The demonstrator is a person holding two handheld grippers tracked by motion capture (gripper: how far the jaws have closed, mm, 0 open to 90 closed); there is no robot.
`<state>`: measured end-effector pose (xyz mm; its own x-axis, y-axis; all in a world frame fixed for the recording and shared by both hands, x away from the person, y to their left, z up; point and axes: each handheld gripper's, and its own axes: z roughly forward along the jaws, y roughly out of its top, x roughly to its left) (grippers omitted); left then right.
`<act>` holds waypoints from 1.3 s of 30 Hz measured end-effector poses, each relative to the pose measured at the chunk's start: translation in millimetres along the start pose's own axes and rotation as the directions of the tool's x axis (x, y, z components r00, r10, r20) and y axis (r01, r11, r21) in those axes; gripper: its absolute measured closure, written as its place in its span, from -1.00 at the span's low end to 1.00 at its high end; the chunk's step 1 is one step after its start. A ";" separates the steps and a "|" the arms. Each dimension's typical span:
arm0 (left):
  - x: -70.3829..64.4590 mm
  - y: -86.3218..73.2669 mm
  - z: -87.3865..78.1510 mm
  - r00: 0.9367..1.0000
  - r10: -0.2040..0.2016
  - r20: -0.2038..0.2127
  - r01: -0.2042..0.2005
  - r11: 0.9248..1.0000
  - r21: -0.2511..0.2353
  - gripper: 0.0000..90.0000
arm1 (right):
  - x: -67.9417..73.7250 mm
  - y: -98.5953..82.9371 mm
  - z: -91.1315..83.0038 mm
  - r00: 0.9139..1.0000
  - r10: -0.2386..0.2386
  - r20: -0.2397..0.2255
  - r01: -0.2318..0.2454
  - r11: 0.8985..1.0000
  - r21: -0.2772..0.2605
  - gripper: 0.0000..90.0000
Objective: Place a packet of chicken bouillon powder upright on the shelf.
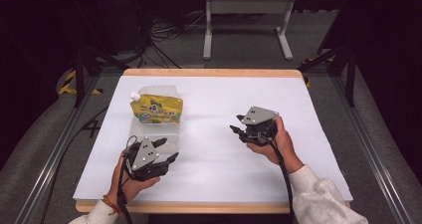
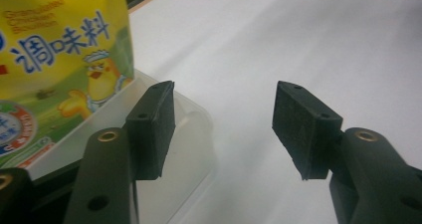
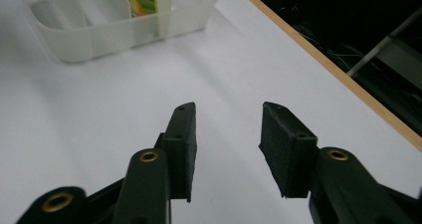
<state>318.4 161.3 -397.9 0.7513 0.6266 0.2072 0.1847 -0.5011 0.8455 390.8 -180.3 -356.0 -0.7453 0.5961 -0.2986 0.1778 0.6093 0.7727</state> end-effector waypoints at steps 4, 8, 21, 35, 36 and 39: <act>-6.1 -1.5 3.0 1.000 0.000 0.016 0.000 1.000 0.011 -0.14 | 0.4 -7.4 -4.0 1.000 -0.001 0.000 0.001 1.000 0.016 0.19; -15.4 -3.8 7.3 0.999 0.020 0.036 -0.021 0.999 0.031 -0.21 | 2.6 -18.7 -9.2 1.000 -0.023 0.017 0.022 0.999 0.045 0.07; -29.1 -8.8 19.3 0.996 0.046 0.074 -0.052 0.995 0.081 -0.39 | 9.0 -54.2 -26.0 0.998 -0.051 0.044 0.047 0.995 0.087 -0.13; -32.5 -13.1 25.4 0.993 0.066 0.097 -0.077 0.991 0.112 -0.60 | 2.9 -106.0 -52.0 0.993 0.000 0.120 -0.015 0.992 0.123 -0.41; -31.5 -13.9 25.4 0.993 0.064 0.101 -0.076 0.990 0.115 -0.61 | 2.0 -109.7 -53.9 0.992 0.009 0.125 -0.025 0.991 0.128 -0.43; -30.4 -16.6 25.6 0.993 0.059 0.105 -0.071 0.990 0.118 -0.64 | -0.2 -118.9 -58.5 0.990 0.023 0.141 -0.041 0.991 0.129 -0.48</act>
<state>308.6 135.3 -430.8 0.8231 0.5300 0.2038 0.2044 -0.6115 0.7644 332.2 -283.4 -415.1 -0.6432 0.6776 -0.3566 0.2901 0.6467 0.7054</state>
